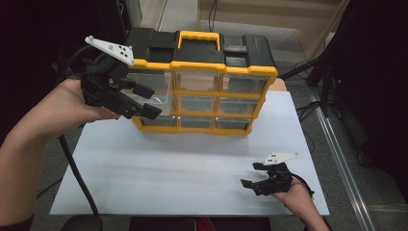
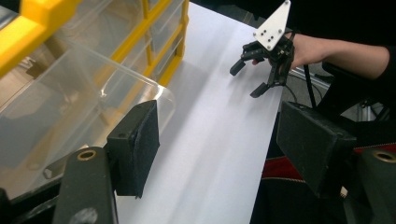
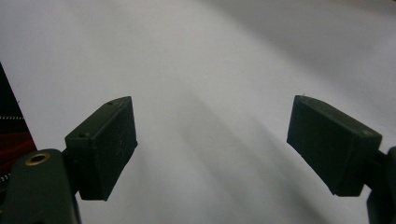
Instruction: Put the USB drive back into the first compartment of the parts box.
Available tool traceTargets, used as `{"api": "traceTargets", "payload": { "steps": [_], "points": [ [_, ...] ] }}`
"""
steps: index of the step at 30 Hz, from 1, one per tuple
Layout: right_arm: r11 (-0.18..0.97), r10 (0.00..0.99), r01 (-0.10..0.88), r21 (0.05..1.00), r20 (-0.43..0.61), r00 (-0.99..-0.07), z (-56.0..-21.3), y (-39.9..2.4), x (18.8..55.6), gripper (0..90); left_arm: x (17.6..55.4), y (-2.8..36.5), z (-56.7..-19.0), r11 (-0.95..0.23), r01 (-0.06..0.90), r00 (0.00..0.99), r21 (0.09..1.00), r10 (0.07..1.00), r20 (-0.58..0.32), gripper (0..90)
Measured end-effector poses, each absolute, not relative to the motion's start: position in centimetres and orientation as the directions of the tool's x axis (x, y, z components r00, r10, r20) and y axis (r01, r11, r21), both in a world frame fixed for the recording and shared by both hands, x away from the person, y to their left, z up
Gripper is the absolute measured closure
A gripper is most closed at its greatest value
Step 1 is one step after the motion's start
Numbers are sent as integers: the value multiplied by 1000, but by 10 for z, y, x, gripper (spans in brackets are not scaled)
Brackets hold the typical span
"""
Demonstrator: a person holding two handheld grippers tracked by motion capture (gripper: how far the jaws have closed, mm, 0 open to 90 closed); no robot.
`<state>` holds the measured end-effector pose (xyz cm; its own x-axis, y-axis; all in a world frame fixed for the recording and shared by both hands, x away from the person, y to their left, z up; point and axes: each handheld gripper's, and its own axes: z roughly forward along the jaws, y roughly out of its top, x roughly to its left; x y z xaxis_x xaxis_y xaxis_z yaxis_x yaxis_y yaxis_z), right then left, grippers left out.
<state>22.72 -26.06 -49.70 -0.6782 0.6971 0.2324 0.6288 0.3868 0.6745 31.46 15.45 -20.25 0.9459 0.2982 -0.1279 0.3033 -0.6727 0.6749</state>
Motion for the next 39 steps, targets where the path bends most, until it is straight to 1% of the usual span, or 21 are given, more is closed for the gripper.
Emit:
{"api": "traceTargets", "payload": {
  "steps": [6, 14, 27, 36, 39],
  "points": [
    [383, 698, 629, 677, 233, -677, -497, -261, 227, 139, 306, 153, -214, -675, 288, 952, 680, 277, -129, 309],
    [380, 702, 631, 677, 233, -673, -496, -262, 227, 138, 297, 157, -228, -687, 255, 962, 680, 252, -106, 309],
    [383, 701, 630, 675, 231, -674, -497, -261, 227, 138, 293, 164, -265, -692, 274, 959, 668, 246, -140, 309],
    [380, 703, 630, 677, 230, -672, -496, -262, 227, 138, 288, 172, -301, -670, 317, 946, 671, 273, -174, 309],
    [383, 702, 629, 676, 230, -674, -496, -261, 227, 138, 287, 170, -312, -680, 313, 947, 662, 276, -165, 309]
  ]
}}
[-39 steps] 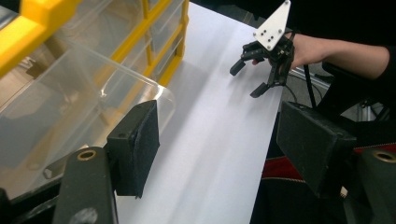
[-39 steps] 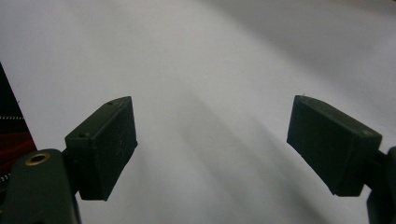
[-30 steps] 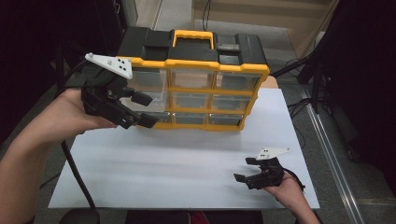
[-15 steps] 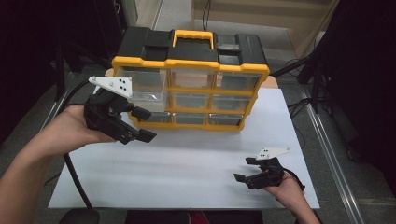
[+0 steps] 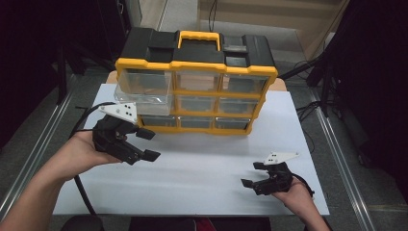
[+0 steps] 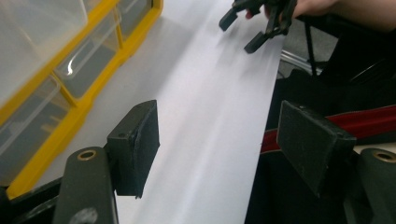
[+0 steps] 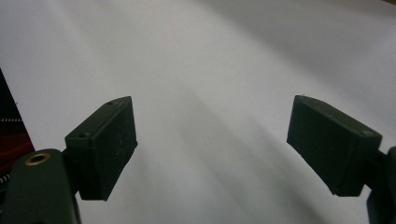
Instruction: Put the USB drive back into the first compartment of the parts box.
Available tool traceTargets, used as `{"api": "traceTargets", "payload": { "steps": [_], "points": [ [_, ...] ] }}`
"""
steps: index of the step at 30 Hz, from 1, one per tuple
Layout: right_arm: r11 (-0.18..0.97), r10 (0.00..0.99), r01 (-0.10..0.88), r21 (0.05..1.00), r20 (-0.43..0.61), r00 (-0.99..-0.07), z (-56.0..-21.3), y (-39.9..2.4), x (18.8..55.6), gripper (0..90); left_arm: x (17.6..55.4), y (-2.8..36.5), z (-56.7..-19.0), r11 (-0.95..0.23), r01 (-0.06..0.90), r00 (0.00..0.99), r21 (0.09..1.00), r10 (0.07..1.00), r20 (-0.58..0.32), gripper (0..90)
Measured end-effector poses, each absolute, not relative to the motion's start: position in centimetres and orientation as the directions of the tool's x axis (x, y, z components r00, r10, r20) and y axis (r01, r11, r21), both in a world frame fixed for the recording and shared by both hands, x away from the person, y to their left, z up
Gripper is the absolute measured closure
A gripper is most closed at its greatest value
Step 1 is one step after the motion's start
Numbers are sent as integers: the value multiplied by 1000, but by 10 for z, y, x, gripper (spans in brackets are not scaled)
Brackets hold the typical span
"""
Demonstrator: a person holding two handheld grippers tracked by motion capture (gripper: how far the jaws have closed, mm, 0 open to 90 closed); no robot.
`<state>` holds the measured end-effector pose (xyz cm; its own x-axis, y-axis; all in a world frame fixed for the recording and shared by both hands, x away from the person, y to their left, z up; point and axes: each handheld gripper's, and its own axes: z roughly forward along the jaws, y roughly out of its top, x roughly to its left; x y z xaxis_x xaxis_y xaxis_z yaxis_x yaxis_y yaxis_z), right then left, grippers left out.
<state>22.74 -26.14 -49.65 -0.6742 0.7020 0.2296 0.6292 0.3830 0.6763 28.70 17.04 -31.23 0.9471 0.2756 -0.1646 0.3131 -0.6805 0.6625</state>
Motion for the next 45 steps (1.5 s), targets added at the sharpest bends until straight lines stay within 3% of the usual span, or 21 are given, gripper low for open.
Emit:
{"api": "traceTargets", "payload": {
  "steps": [9, 30, 35, 45],
  "points": [
    [381, 702, 629, 677, 231, -674, -496, -262, 227, 138, 288, 164, -345, -706, 336, 938, 623, 312, -152, 308],
    [379, 706, 624, 683, 222, -672, -495, -262, 232, 138, 299, 177, -417, -618, 429, 868, 659, 484, -111, 309],
    [372, 710, 623, 688, 221, -668, -495, -262, 234, 138, 302, 183, -437, -582, 473, 839, 661, 528, -136, 309],
    [359, 729, 625, 693, 210, -652, -495, -264, 236, 138, 302, 198, -451, -538, 489, 813, 687, 566, -135, 309]
  ]
}}
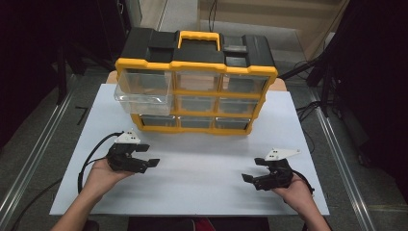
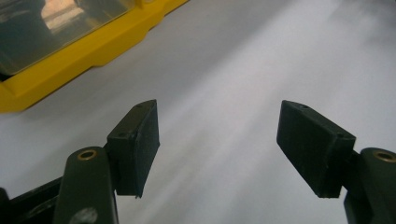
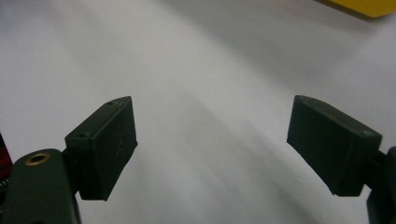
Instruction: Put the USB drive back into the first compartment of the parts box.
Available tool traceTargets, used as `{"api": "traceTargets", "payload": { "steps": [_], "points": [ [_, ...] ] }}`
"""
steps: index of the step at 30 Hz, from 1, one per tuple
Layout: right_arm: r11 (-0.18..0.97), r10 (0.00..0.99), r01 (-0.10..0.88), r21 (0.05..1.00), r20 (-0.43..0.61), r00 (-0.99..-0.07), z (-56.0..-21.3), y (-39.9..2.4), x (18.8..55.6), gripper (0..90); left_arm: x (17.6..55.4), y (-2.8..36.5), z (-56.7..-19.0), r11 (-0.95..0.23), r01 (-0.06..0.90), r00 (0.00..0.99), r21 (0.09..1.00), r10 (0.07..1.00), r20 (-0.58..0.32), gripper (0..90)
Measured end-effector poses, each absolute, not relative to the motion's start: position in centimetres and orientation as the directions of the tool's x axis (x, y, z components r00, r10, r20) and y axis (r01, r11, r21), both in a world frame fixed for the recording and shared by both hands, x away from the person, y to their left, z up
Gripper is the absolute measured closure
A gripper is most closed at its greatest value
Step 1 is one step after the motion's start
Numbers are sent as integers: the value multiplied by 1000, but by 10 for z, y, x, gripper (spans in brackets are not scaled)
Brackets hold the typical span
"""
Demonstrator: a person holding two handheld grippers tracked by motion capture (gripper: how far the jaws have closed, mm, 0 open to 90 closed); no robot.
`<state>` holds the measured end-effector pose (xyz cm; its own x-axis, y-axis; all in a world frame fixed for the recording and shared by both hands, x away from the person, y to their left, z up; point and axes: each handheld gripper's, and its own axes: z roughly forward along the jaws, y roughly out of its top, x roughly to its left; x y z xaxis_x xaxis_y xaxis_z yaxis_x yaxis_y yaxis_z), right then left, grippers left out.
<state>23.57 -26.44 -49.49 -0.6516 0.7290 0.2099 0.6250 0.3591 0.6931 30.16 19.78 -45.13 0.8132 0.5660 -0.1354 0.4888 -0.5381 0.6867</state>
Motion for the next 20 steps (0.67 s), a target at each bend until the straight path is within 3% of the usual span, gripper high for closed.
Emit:
{"api": "traceTargets", "payload": {
  "steps": [3, 14, 20],
  "points": [
    [358, 740, 627, 692, 200, -642, -496, -265, 236, 138, 299, 205, -455, -537, 481, 804, 693, 586, -104, 309],
    [343, 751, 628, 698, 198, -630, -497, -269, 236, 138, 301, 220, -470, -490, 543, 771, 681, 613, -174, 309],
    [343, 750, 633, 694, 204, -629, -498, -268, 236, 138, 301, 217, -471, -519, 538, 776, 665, 613, -150, 307]
  ]
}}
